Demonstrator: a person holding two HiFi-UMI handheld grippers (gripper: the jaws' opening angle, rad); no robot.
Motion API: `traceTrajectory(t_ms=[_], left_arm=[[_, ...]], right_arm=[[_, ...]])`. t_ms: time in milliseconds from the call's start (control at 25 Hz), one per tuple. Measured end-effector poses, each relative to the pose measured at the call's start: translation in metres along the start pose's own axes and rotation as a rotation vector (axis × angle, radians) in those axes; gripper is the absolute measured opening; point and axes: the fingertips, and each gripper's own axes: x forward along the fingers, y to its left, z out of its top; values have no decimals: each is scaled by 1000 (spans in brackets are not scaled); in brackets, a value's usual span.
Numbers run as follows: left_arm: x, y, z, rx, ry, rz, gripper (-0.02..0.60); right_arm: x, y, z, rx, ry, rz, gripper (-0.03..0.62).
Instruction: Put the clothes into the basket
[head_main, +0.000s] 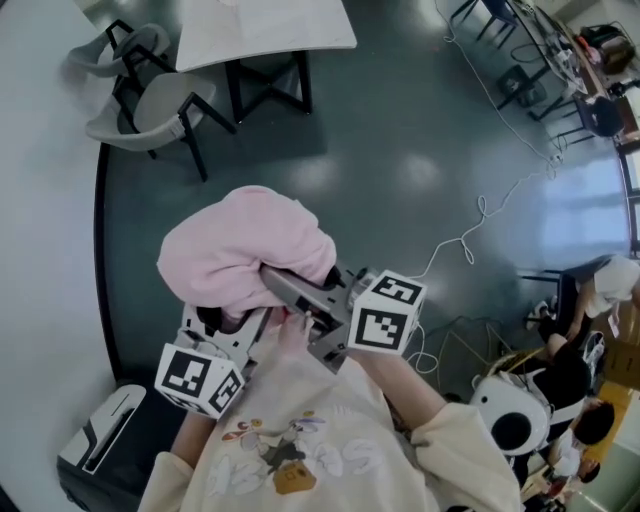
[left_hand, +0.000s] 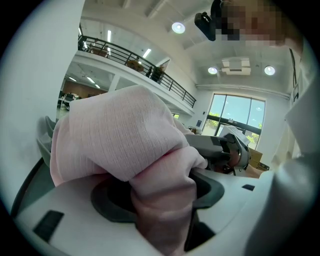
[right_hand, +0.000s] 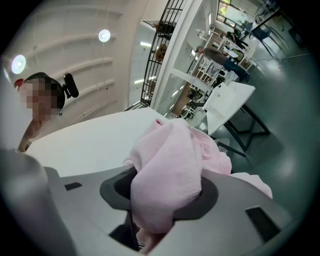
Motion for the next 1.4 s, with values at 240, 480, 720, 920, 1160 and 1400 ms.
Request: traceTrajectory(t_ms=[240,480,720,920,1160,1400], left_arm=[[-65,88,14,29,-7,-20,281],[-117,138,28,38,-14,-15,281],[-127,171,37,27,-8,-29,281],[-113,200,56,35,-11,-47,281],[-70,247,78,57,18,-81,281],[-10,293,120,76,57,-119,281]], right_arm=[[97,35,-34,-11,-48,-1,181],[157,70,-57,-7,-45,15,181],[191,72,-58,10,-53,-4,181],[221,63,-38,2,-64,-5,181],[262,27,-2,24,-106,-15,181],[302,-14,61,51,-152,-38,181]])
